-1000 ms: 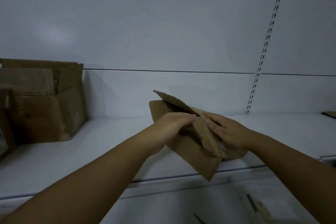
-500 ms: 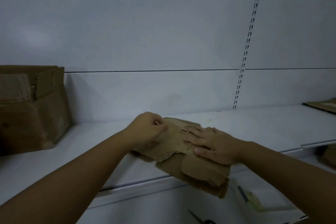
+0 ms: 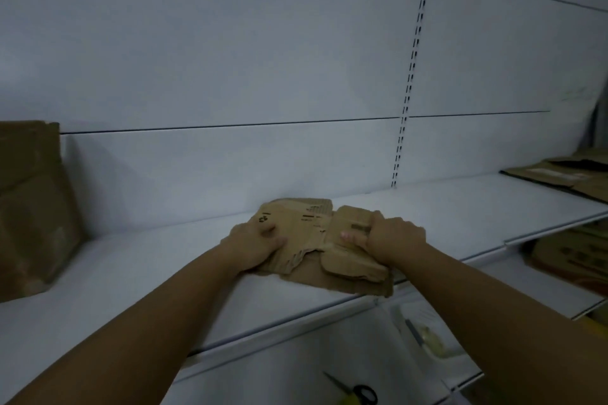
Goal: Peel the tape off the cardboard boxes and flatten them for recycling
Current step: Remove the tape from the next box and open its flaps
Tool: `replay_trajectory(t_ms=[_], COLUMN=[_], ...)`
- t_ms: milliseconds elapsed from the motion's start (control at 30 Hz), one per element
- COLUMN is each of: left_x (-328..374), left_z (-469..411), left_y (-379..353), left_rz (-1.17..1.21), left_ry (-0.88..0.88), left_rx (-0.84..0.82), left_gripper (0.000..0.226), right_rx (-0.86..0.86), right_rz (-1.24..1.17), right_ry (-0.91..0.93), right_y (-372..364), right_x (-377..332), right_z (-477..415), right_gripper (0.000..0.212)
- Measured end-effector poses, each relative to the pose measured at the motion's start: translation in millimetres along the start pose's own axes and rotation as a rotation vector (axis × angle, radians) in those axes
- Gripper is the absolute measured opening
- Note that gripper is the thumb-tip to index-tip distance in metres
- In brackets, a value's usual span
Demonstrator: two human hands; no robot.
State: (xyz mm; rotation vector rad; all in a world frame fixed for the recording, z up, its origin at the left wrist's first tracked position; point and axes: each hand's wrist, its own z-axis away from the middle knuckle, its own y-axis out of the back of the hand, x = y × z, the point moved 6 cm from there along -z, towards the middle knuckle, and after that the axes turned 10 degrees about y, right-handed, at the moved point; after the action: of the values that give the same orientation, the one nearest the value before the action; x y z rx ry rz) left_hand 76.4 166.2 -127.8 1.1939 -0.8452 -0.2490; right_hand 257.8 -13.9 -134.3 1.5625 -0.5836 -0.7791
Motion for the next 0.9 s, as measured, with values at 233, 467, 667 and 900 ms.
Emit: replay_trajectory(t_ms=[233, 467, 667, 900], left_x=[-27.9, -22.4, -4.6, 108.2], left_z=[-17.1, 1.1, 18.8, 63.0], left_y=[14.0, 24.3, 17.6, -4.2], left_rz=[0.146, 0.69, 0.976, 0.853], left_ry=[0.166, -0.006, 0.115, 0.02], left_rx=[0.192, 0.112, -0.144, -0.205], left_gripper=[0.065, 0.052, 0.061, 0.048], right_rx=[0.202, 0.408, 0.336, 0.248], right_rz=[-0.281, -0.601, -0.871, -1.34], right_ry=[0.078, 0.021, -0.01, -0.101], right_y=[7.6, 26.3, 39.2, 56.5], right_x=[-8.5, 7.0, 48.6, 159.1], right_z=[23.2, 54.1, 66.1, 107.3], right_gripper=[0.07, 0.09, 0.124, 0.115])
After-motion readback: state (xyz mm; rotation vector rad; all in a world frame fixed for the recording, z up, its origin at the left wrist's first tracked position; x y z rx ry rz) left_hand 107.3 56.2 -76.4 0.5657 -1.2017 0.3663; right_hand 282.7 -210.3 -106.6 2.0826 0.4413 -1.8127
